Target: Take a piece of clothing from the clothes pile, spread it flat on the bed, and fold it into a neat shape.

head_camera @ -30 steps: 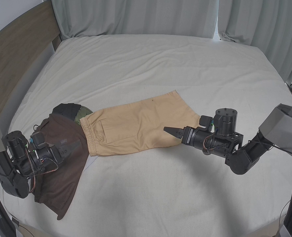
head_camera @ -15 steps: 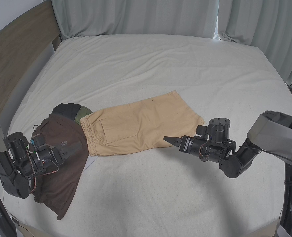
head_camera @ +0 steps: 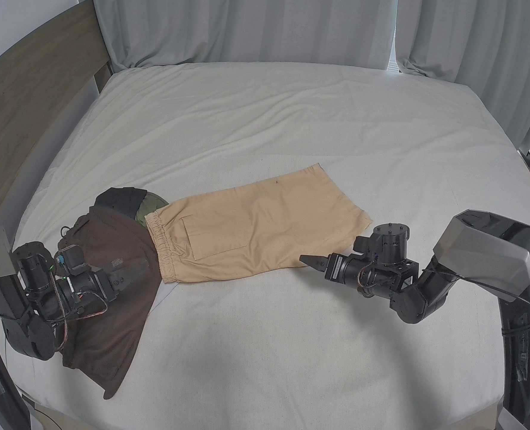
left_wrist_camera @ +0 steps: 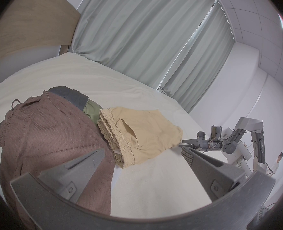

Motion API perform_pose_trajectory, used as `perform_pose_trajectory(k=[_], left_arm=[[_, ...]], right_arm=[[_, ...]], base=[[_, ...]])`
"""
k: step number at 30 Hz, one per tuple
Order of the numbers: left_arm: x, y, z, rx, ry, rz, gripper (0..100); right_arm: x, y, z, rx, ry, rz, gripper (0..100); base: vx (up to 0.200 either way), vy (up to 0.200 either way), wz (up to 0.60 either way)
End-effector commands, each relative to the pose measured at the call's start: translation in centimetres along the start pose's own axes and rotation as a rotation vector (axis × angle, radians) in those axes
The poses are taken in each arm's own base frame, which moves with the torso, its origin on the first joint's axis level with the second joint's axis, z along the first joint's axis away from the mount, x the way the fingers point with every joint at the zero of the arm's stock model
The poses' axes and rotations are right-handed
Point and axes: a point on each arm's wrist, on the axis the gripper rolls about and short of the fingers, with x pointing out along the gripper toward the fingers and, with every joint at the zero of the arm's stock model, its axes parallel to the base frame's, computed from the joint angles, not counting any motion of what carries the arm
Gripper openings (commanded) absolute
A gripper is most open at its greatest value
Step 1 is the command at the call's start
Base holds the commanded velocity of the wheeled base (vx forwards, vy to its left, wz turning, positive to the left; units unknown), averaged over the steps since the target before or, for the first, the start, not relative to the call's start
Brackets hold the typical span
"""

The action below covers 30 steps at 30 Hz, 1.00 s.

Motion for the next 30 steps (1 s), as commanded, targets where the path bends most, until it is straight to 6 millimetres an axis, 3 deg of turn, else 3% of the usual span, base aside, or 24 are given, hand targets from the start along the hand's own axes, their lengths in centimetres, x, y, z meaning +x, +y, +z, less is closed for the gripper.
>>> perform_pose_trajectory(k=[1, 17, 25, 30], left_arm=[[0.0, 0.0, 0.0, -0.002, 0.001, 0.001, 100], [0.1, 0.1, 0.0, -0.001, -0.002, 0.0, 100], [0.1, 0.1, 0.1, -0.003, -0.004, -0.001, 100], [0.1, 0.2, 0.1, -0.004, -0.004, 0.001, 100]], right_arm=[[0.9, -1.2, -1.3, 0.01, 0.029, -0.02, 100], [5.7, -1.7, -1.0, 0.071, -0.055, -0.006, 100], [6.6, -0.5, -1.2, 0.11, -0.061, 0.029, 100], [7.2, -0.8, -1.4, 0.108, -0.087, 0.01, 100]], base=[[0.0, 0.0, 0.0], [0.0, 0.0, 0.0], [0.0, 0.0, 0.0], [0.0, 0.0, 0.0]])
